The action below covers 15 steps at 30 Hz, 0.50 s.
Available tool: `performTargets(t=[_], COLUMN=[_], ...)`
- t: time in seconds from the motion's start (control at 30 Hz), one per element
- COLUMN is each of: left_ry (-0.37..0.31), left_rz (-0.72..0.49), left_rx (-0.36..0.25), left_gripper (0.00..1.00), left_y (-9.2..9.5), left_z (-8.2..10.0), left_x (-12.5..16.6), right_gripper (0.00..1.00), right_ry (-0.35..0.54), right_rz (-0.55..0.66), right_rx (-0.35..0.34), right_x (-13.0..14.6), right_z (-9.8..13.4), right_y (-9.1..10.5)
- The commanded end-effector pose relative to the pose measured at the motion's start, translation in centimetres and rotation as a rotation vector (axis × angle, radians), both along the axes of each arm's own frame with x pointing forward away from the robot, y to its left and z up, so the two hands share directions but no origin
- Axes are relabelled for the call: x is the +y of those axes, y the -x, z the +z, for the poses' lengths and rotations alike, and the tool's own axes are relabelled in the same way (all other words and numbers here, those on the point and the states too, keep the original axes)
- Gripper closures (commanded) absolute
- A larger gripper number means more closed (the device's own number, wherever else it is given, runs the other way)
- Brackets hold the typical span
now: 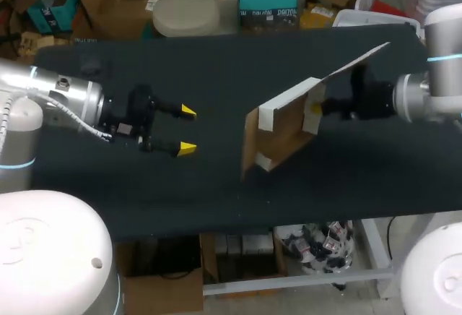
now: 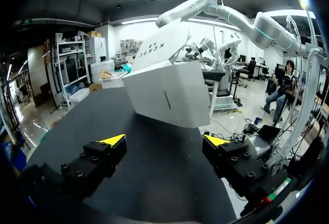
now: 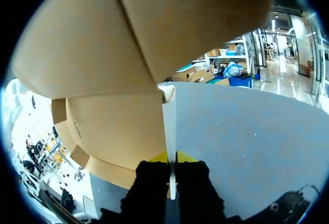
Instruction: Assemble the packaging by folding the flat box into shape, placing the metal phone stand inside, and closing the box properly
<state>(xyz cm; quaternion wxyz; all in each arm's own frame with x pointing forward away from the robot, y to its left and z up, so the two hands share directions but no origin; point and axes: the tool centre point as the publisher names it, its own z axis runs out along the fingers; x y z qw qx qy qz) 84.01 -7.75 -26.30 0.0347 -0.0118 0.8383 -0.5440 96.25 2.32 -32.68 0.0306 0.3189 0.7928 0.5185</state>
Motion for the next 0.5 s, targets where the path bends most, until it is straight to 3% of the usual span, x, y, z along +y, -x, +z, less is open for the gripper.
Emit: performTargets(t=[0.03,0.17,0.4,0.5], left_ry=[0.0,-0.027,-0.105,-0.13], left_rz=[-0.004,-0.004,-0.015,-0.025], left_rx=[0.002,0.008,-0.022,-0.031], left_gripper=[0.0,0.0,0.0,0.0], left_y=[0.0,-0.3,-0.9,-0.7], left_z=[0.0,-0.1,-0.5,-0.6], left_x=[0.1,0.0,1.6,2.0], right_gripper=[1.0,1.0,1.0,1.0], right_ry=[-0.081,-0.081,0.093,0.127], right_rz=[0.146,0.146,0.092,0.085], right_rx=[0.048,0.048,0.135,0.168], right_x=[-0.2,-0.2,-0.8,-1.4], right_z=[0.0,0.0,0.5,0.7], right_y=[-0.3,-0.3,-0.3,0.0])
